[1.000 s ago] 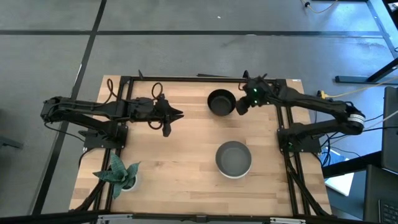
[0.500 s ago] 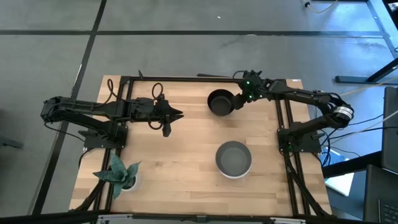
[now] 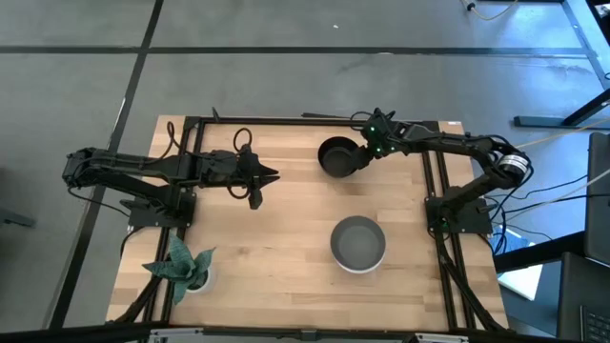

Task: Nest bowls inside each other
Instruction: Stack the black bowl on the gray bowl

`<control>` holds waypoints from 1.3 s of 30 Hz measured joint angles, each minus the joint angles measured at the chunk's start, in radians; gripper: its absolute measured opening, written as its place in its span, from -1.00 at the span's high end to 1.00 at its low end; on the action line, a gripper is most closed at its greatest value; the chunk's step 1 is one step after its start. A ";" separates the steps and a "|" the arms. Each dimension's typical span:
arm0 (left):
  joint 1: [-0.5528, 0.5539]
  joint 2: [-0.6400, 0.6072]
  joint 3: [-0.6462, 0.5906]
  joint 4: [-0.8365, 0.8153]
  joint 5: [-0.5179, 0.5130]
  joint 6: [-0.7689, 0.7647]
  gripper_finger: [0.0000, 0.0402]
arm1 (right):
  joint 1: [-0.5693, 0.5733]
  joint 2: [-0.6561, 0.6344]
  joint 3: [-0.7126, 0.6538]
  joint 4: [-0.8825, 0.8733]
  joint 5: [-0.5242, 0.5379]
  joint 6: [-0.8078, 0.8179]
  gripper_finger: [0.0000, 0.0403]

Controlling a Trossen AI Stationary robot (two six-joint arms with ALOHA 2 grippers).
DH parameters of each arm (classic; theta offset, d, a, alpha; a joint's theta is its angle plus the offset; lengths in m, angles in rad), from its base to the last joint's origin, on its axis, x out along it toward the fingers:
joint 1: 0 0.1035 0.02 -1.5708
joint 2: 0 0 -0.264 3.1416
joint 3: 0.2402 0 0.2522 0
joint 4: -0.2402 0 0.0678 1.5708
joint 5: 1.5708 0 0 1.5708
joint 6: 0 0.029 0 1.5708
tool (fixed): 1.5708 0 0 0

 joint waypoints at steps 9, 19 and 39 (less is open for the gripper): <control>0.000 0.000 0.000 0.000 0.000 0.000 0.67 | -0.003 0.007 0.000 -0.001 0.002 0.002 0.37; 0.000 0.000 0.000 0.000 0.000 0.000 0.67 | -0.003 0.007 0.000 -0.002 -0.014 0.031 0.37; 0.000 0.000 0.000 0.000 0.000 0.000 0.67 | -0.002 0.006 0.000 -0.014 -0.045 0.089 0.37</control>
